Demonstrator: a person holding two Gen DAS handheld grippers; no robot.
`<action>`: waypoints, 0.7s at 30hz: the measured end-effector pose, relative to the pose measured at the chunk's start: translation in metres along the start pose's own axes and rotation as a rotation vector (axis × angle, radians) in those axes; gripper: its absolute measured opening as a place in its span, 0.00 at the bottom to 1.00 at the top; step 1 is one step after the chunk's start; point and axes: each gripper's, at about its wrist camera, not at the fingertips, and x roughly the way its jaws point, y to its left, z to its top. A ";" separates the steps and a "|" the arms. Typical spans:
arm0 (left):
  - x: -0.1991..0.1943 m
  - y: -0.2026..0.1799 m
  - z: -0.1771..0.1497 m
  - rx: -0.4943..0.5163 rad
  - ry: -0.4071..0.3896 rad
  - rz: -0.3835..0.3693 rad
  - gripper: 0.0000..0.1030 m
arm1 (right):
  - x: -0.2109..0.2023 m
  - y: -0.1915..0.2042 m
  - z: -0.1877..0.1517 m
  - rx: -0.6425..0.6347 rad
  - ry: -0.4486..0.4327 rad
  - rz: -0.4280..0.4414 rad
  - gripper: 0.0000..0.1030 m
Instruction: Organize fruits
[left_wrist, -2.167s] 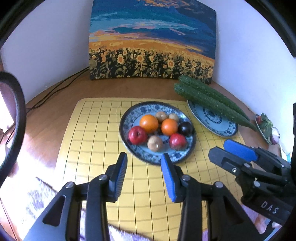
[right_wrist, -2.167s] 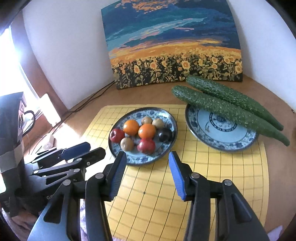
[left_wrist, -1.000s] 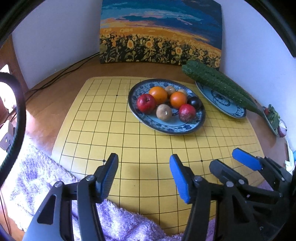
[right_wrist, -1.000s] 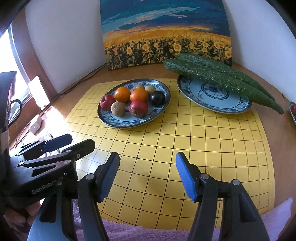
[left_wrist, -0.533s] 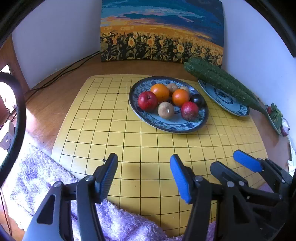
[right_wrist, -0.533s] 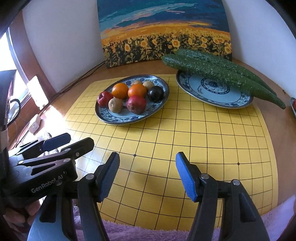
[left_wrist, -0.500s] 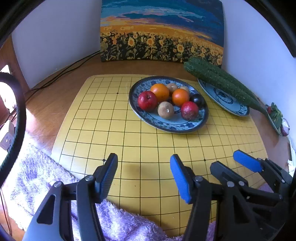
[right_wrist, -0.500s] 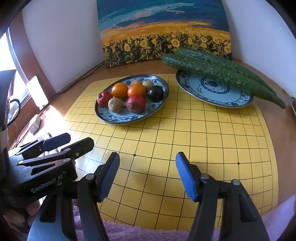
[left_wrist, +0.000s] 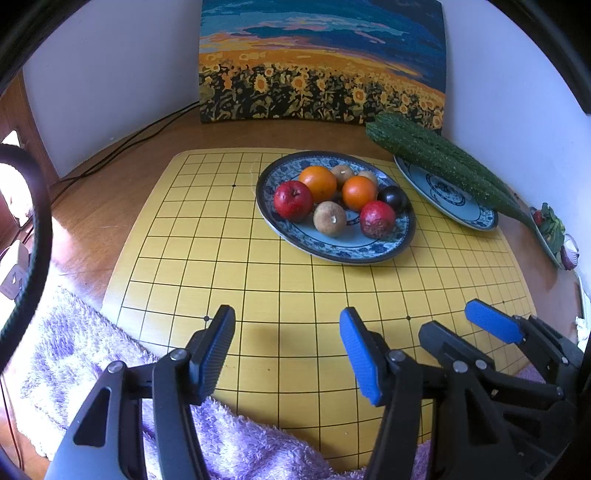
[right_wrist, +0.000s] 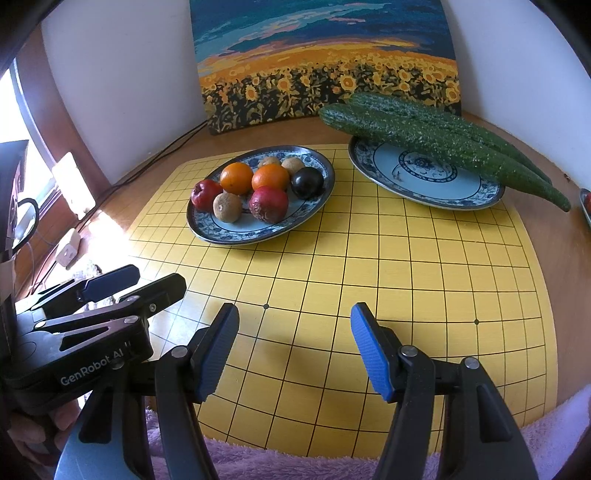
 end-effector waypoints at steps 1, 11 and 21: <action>0.000 0.000 0.000 0.000 0.000 0.000 0.60 | 0.000 0.000 0.000 0.001 0.000 -0.001 0.63; 0.000 0.000 0.000 0.000 -0.001 0.001 0.60 | 0.001 0.000 0.000 0.000 0.000 -0.001 0.63; 0.001 0.000 0.001 -0.003 0.004 0.002 0.60 | 0.002 -0.001 0.000 0.005 0.004 0.000 0.63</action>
